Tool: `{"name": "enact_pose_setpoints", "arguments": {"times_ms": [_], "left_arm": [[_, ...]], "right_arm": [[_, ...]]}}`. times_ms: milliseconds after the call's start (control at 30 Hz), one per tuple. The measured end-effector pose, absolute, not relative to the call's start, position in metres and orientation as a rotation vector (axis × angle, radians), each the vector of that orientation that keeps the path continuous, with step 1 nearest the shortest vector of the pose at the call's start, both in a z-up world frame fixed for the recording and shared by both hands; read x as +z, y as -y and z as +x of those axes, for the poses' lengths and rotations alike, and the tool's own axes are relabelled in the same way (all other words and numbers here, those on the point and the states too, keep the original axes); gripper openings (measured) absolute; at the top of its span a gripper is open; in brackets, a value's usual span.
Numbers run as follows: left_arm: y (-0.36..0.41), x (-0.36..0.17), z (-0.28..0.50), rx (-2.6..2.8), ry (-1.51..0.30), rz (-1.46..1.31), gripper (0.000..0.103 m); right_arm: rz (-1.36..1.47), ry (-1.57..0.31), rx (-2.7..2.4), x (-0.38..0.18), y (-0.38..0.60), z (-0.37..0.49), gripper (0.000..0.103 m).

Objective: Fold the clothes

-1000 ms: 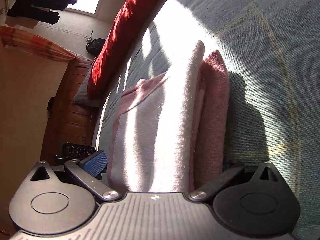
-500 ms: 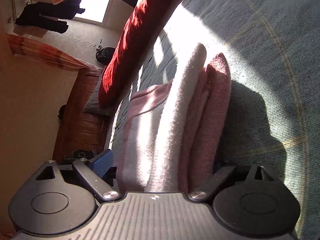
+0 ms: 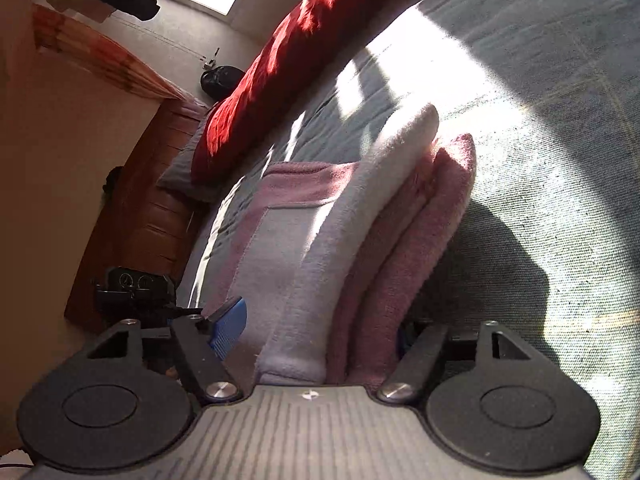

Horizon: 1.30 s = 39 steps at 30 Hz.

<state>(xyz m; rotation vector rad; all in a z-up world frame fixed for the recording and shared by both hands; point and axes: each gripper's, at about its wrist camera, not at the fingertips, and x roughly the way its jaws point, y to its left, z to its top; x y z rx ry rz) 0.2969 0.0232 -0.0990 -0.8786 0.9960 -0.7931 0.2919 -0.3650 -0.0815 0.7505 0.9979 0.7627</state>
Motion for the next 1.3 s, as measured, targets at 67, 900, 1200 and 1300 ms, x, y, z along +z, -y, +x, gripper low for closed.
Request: {"name": "enact_pose_setpoints", "arguments": {"times_ms": [67,900,1200,1300], "left_arm": [[-0.032,-0.097,0.293,-0.786,-0.988,-0.877,0.101],[-0.261,-0.064,0.24,-0.536,-0.79,-0.907,0.101],[-0.359,-0.053,0.23,-0.373,-0.709,-0.918,0.101],[-0.391,-0.048,0.229,-0.324,-0.689,-0.919,0.101]], "right_arm": [[0.744,-1.009,0.769,-0.08,0.354,0.293,0.075],[0.544,-1.105,0.99,-0.045,0.097,0.336,0.075],[0.482,-1.127,1.111,-0.042,-0.02,0.356,0.076],[0.454,-1.129,1.155,-0.041,-0.06,0.363,0.076]]}}
